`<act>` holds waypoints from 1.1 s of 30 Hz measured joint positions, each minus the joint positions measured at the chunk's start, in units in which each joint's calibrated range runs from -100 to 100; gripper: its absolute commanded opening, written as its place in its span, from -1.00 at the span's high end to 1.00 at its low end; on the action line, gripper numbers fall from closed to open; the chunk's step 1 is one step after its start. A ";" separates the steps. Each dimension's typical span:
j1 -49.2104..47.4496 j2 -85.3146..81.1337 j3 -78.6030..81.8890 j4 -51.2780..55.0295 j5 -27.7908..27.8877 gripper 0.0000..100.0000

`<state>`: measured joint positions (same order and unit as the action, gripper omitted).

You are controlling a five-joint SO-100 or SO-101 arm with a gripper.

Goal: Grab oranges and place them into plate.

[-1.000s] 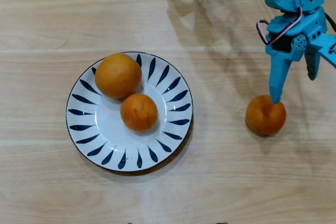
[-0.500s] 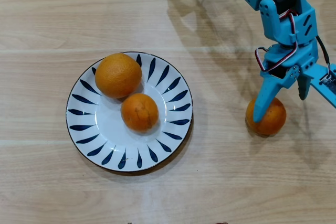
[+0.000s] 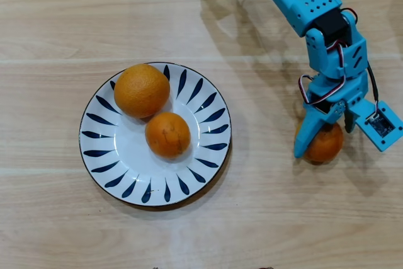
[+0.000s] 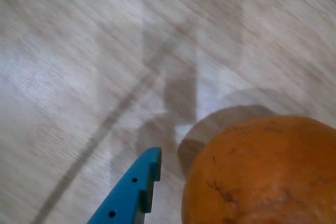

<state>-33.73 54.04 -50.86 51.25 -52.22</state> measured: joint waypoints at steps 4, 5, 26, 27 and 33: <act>0.08 0.08 0.00 0.00 0.00 0.17; 0.08 0.08 0.00 -0.09 0.00 0.21; 0.76 -0.08 -5.75 11.46 0.10 0.30; 0.76 -0.17 -6.99 13.87 -0.16 0.30; 0.76 -3.13 -17.44 27.30 0.73 0.30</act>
<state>-32.97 50.91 -68.30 78.55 -51.49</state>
